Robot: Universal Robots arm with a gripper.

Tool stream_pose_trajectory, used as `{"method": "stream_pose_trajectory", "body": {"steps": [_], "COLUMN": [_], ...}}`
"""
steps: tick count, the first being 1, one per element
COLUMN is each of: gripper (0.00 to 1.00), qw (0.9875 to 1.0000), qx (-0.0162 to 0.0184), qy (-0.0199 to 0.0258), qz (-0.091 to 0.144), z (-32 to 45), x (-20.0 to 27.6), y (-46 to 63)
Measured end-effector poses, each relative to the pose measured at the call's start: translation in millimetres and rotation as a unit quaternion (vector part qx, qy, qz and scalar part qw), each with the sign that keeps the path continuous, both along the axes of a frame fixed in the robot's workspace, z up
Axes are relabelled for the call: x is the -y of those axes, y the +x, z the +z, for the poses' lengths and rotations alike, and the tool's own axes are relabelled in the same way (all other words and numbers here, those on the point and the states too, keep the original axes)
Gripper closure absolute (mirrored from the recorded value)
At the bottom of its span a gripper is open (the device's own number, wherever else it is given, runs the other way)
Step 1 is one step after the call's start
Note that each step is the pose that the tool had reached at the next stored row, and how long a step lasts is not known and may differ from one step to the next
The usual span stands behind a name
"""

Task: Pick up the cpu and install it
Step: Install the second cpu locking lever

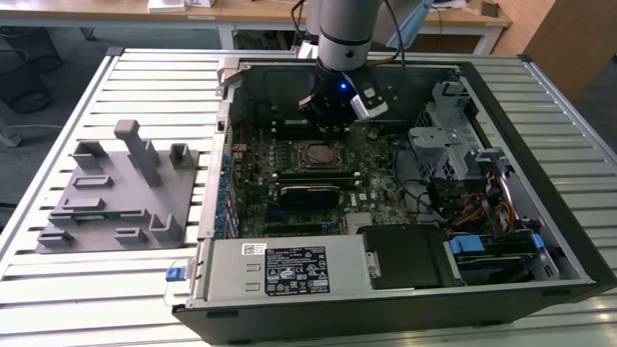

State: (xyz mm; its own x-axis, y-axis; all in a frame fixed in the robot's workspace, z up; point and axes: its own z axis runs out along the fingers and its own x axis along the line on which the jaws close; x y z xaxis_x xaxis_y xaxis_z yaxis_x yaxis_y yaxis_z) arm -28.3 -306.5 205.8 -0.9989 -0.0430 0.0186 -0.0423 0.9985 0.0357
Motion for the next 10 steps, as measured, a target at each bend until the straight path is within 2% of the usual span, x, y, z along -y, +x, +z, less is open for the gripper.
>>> {"method": "stream_pose_trajectory", "body": {"steps": [10], "gripper": [0.89], "qw": [1.0000], "qx": [0.0000], "qy": [0.0000], "qz": [0.000], "z": [0.0], "x": [6.2], "y": [0.2]}}
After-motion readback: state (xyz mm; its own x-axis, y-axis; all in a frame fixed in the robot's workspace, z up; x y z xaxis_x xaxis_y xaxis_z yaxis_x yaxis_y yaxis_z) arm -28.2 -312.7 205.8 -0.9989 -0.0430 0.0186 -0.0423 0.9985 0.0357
